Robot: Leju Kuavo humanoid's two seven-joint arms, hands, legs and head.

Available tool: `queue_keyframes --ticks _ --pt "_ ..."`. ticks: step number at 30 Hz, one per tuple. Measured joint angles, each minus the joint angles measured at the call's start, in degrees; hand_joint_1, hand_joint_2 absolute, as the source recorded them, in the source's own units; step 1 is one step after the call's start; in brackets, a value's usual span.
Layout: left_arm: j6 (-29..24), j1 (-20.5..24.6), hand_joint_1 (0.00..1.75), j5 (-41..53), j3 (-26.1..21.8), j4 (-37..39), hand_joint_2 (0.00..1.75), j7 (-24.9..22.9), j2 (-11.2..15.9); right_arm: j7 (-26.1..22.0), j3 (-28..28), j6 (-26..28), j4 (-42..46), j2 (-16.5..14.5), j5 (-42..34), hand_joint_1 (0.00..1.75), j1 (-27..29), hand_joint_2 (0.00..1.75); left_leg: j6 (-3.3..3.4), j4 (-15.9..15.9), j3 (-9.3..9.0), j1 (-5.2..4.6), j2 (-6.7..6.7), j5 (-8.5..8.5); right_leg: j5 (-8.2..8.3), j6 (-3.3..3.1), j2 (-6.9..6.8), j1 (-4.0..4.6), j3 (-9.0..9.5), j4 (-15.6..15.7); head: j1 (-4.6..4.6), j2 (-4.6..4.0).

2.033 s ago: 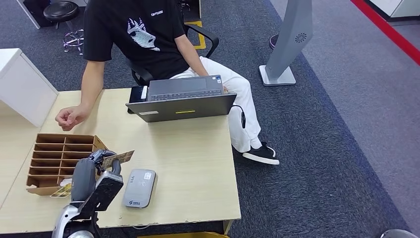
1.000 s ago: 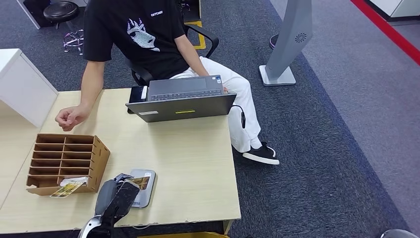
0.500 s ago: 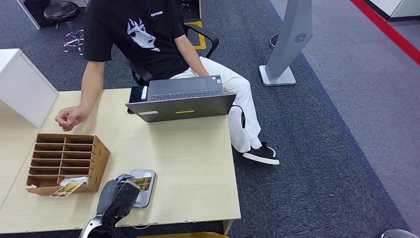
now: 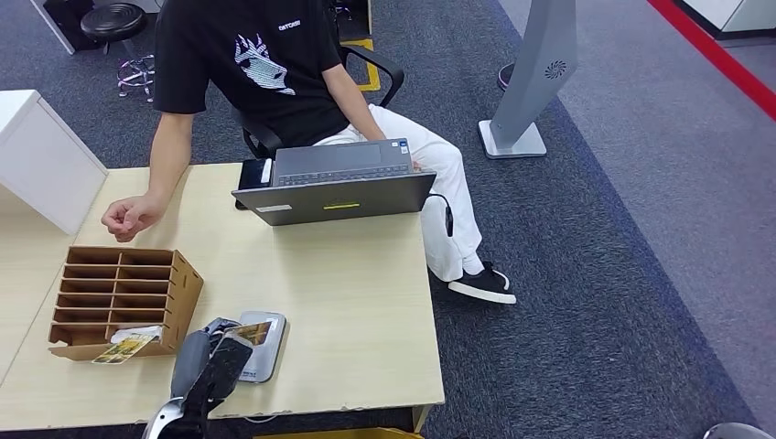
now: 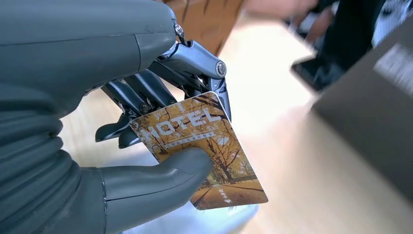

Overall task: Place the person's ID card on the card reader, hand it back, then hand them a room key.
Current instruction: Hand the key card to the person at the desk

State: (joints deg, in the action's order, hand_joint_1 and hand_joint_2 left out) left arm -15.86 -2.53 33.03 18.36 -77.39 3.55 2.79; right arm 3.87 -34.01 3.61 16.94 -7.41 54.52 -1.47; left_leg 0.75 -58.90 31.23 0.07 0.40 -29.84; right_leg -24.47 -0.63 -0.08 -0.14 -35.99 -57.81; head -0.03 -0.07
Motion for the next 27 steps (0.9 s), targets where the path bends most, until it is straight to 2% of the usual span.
queue_keyframes --ticks 15,23,27 --pt "-19.88 -4.78 1.75 12.12 -6.69 -28.09 1.75 9.54 1.11 0.31 0.00 1.29 1.60 0.02 0.43 0.00 2.04 1.75 0.02 0.00 0.05 0.00 -0.05 -0.01 -0.01 0.01 -0.04 -0.01 0.00 0.00 0.01 0.01" --pt "-22.12 -4.57 1.75 14.41 -7.99 -31.10 1.75 9.63 1.76 1.05 0.06 1.29 2.17 -0.05 1.16 0.00 2.48 1.75 0.01 0.00 0.04 0.00 -0.04 -0.01 -0.01 0.01 -0.05 -0.01 0.00 0.00 0.00 0.00" --pt "-21.45 -0.08 1.75 16.96 -11.79 -32.43 1.75 6.06 4.05 2.67 0.54 1.27 4.17 -0.60 3.10 0.00 3.06 1.75 -0.10 0.00 0.04 0.00 -0.07 0.09 0.02 -0.03 -0.10 0.00 0.00 -0.01 -0.01 0.01"
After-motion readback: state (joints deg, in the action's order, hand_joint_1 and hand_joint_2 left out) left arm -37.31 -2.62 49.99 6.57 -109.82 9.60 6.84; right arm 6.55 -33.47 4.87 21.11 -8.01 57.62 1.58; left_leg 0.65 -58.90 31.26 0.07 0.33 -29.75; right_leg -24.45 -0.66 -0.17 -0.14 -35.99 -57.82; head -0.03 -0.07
